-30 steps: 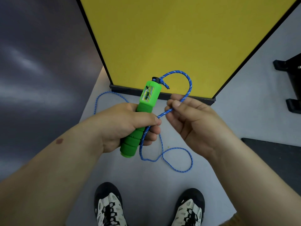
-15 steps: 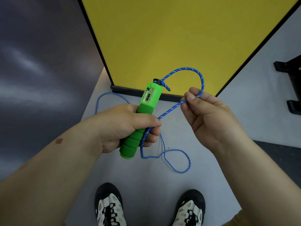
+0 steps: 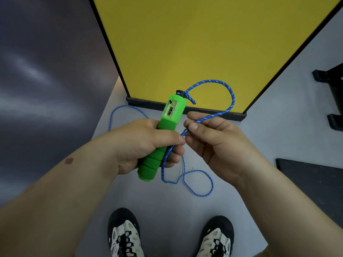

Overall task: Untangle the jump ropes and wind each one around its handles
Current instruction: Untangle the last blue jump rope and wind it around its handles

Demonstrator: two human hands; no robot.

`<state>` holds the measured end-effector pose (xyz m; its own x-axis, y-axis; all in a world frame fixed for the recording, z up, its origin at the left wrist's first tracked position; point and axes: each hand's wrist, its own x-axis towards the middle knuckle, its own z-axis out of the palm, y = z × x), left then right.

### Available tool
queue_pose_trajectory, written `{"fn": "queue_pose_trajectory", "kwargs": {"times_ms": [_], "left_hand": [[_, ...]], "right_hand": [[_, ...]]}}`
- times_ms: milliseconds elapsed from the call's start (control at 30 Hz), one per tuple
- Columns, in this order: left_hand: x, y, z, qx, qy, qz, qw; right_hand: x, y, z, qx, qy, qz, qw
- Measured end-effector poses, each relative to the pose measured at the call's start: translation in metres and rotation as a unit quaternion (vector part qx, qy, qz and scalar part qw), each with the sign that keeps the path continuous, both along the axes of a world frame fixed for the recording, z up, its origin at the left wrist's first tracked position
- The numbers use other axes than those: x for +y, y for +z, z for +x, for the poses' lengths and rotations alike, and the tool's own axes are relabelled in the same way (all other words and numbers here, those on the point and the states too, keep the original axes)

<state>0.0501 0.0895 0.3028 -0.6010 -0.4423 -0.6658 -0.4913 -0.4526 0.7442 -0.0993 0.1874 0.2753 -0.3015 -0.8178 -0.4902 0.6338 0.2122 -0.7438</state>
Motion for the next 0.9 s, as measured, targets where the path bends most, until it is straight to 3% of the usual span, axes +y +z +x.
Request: {"fn": "queue_pose_trajectory", "kwargs": {"times_ms": [300,633,900], "left_hand": [[-0.001,0.002,0.002,0.001,-0.013,-0.011,1.000],[0.000,0.001,0.000,0.002,-0.003,-0.005,1.000],[-0.002,0.000,0.002,0.000,-0.005,-0.005,1.000]], "right_hand": [[-0.003,0.001,-0.022,-0.034,-0.158,0.001,0.987],[0.001,0.001,0.003,0.009,0.033,-0.017,0.999],[-0.003,0.001,-0.014,-0.013,-0.104,-0.011,0.994]]}}
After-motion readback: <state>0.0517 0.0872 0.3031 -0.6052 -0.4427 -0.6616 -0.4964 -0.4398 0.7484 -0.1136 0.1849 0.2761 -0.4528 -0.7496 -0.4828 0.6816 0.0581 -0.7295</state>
